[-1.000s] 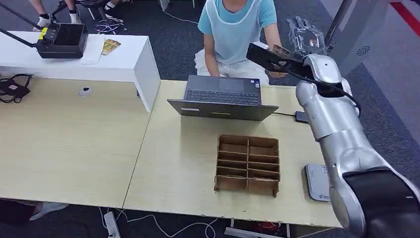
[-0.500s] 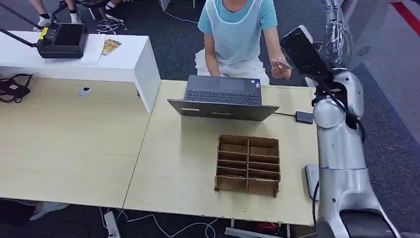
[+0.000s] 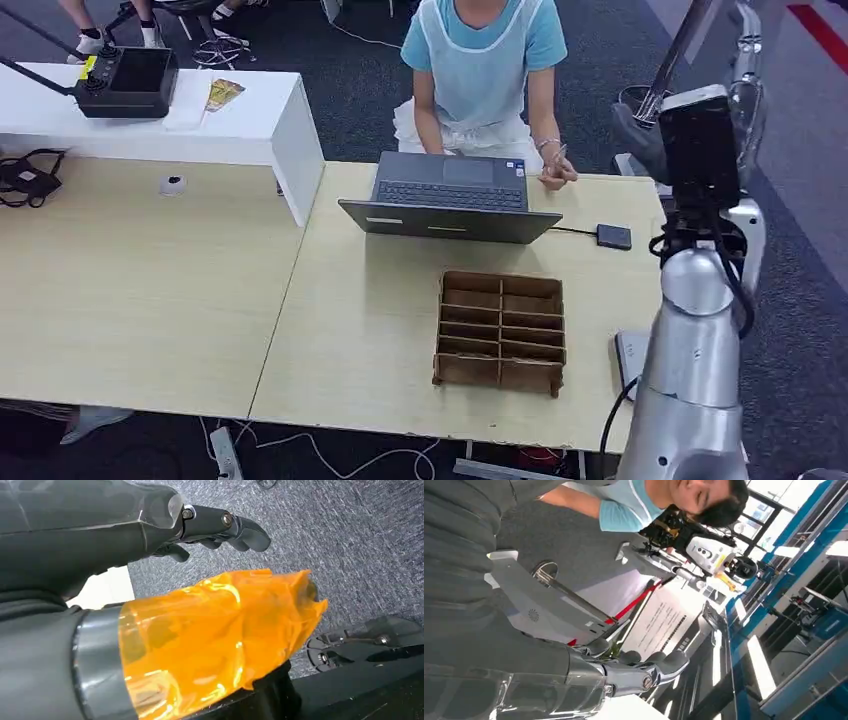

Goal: Pass the card to the sensor for recognition and then transmit it.

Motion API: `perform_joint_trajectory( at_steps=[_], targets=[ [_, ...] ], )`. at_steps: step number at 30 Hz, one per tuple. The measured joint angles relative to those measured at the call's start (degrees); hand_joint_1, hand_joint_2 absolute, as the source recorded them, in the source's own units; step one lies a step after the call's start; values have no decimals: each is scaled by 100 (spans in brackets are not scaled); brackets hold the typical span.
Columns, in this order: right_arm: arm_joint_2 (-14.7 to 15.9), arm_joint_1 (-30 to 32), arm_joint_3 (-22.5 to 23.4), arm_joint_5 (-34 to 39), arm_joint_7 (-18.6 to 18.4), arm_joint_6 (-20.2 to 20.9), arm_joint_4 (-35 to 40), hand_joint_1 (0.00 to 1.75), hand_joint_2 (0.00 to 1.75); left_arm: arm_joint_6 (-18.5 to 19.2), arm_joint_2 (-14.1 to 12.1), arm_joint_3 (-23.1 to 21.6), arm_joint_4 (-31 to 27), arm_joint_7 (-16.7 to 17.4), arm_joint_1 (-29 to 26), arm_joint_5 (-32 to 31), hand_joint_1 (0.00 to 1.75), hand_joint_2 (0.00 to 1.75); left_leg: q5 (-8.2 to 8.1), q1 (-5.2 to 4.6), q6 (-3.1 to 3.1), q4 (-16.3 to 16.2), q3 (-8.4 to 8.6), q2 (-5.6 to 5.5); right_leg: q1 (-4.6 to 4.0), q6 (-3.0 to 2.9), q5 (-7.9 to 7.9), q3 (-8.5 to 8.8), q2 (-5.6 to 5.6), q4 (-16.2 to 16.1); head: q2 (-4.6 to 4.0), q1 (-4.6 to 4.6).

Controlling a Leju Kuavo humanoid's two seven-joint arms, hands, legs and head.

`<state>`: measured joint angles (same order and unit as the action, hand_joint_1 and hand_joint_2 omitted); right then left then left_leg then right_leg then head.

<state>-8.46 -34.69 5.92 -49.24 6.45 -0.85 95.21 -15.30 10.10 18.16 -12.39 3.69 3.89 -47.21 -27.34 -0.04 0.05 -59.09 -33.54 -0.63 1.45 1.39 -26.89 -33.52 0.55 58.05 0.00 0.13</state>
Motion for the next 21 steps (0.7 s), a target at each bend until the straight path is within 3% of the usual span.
perform_joint_trajectory(
  at_steps=[21],
  targets=[
    [-42,24,42,0,0,0,74,0,175,-2,0,0,0,2,0,0,0,0,0,0,0,0,0,0,0,0,0,-1,0,0,0,0]
  ],
)
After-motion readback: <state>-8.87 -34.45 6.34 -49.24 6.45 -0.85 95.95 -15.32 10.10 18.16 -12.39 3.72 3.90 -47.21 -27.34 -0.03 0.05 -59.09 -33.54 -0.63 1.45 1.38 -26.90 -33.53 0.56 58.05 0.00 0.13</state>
